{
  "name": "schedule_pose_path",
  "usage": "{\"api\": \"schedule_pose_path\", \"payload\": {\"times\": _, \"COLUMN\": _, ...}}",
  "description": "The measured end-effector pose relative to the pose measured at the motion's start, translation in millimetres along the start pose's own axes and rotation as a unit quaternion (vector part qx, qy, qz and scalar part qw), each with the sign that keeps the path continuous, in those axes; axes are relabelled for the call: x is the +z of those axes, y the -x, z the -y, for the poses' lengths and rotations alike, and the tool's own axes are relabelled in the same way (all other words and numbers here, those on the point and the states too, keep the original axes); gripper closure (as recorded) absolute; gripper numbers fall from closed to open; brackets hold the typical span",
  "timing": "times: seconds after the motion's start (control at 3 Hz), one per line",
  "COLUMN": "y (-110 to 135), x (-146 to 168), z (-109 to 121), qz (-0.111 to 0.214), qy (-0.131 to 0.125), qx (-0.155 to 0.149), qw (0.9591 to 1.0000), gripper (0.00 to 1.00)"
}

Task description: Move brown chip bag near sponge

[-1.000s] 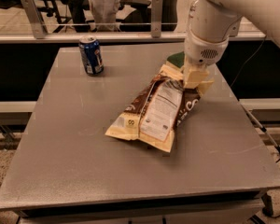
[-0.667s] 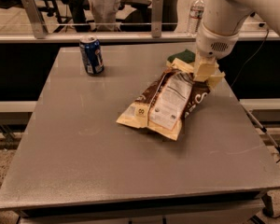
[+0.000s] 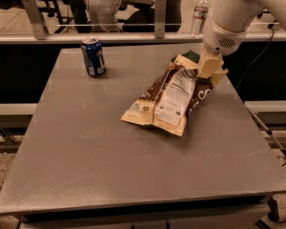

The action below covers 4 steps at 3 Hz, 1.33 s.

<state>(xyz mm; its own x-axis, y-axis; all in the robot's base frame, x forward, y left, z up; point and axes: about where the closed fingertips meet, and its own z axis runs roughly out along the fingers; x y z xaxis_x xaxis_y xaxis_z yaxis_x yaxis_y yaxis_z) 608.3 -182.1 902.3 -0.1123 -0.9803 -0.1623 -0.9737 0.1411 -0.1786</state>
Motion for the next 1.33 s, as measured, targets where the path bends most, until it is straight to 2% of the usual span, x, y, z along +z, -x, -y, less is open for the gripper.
{"api": "schedule_pose_path", "payload": {"times": 0.33, "y": 4.0, "x": 2.1, "z": 4.5, "qz": 0.03, "qy": 0.006, "qx": 0.0, "qw": 0.9995, "gripper": 0.58}}
{"api": "schedule_pose_path", "payload": {"times": 0.67, "y": 2.2, "x": 7.6, "z": 9.6, "qz": 0.061, "qy": 0.015, "qx": 0.001, "qw": 0.998, "gripper": 0.28}}
{"api": "schedule_pose_path", "payload": {"times": 1.0, "y": 1.3, "x": 8.0, "z": 10.4, "qz": 0.098, "qy": 0.026, "qx": 0.007, "qw": 0.9949, "gripper": 0.04}}
{"api": "schedule_pose_path", "payload": {"times": 1.33, "y": 4.3, "x": 10.0, "z": 13.0, "qz": 0.099, "qy": 0.022, "qx": 0.006, "qw": 0.9948, "gripper": 0.0}}
